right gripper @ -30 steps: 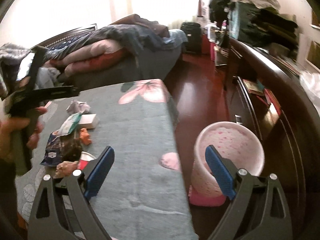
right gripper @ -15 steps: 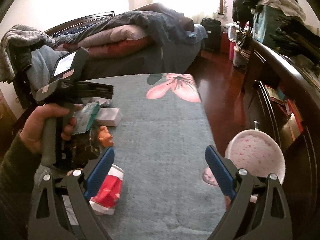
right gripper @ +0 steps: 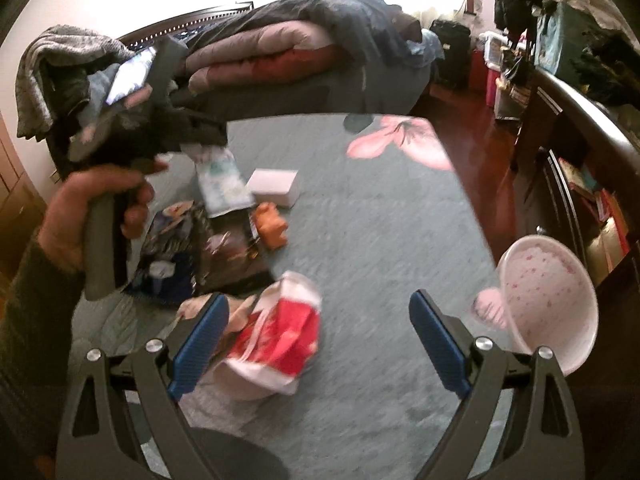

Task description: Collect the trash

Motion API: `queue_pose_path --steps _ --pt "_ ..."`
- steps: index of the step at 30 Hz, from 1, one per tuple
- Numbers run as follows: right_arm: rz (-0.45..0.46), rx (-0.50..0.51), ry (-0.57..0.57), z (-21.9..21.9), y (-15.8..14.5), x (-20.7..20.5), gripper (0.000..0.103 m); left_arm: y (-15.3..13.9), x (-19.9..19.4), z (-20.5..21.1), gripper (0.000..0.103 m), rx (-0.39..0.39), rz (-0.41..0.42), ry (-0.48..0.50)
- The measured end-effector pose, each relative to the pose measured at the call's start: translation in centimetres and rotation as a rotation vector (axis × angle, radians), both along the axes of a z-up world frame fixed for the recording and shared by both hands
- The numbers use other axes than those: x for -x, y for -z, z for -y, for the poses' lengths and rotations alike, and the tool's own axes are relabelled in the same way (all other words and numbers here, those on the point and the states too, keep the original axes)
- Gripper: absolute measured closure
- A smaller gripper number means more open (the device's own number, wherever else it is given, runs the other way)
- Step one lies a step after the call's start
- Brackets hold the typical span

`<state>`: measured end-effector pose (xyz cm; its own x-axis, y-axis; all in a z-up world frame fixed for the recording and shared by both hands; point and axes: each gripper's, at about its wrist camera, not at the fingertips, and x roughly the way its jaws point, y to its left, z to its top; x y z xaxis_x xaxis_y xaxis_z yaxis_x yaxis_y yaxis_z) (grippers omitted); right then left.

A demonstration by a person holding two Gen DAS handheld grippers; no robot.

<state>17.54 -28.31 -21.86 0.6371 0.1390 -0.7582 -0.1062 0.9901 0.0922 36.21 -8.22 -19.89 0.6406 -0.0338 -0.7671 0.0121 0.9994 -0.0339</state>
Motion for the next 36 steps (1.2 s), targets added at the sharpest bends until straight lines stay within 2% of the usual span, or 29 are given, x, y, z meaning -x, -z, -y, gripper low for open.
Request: queue_pose_path --steps 7,8,9,10,13,15,16,18,23,36 --pt "-0.086 -0.063 0.006 -1.2 1.9 0.3 0.033 -2.7 3.7 -2.5 0.053 0.009 0.08 -0.018" --pt "-0.095 -0.072 0.004 -1.4 2.1 0.3 0.038 -3.0 4.1 -2.7 0.053 0.011 0.088 -0.02" --pt "-0.104 -0.085 -0.003 -1.6 2.3 0.3 0.049 -3.3 4.6 -3.1 0.053 0.016 0.094 -0.022" --pt "-0.107 -0.088 -0.008 -1.7 2.3 0.3 0.049 -3.5 4.9 -3.4 0.053 0.023 0.097 -0.022" --pt "-0.074 -0.057 -0.005 -2.1 1.7 0.9 0.05 -4.0 6.0 -4.1 0.053 0.041 0.105 -0.017" --pt "-0.061 -0.064 -0.007 -2.1 1.2 1.4 0.058 -4.3 6.6 -4.4 0.053 0.049 0.114 -0.013" --pt "-0.055 -0.062 -0.007 -2.1 0.8 1.5 0.066 -4.4 6.9 -4.7 0.053 0.055 0.119 -0.012" --pt "-0.041 -0.06 0.0 -1.9 0.2 1.9 0.071 -4.6 7.5 -5.2 0.053 0.074 0.124 -0.008" --pt "-0.012 -0.033 0.015 -1.4 -0.8 2.7 0.076 -5.3 9.2 -6.4 0.053 0.142 0.132 0.011" --pt "0.046 -0.053 0.038 -0.3 -2.9 4.7 0.076 -7.0 12.8 -6.9 0.053 0.147 0.184 0.04"
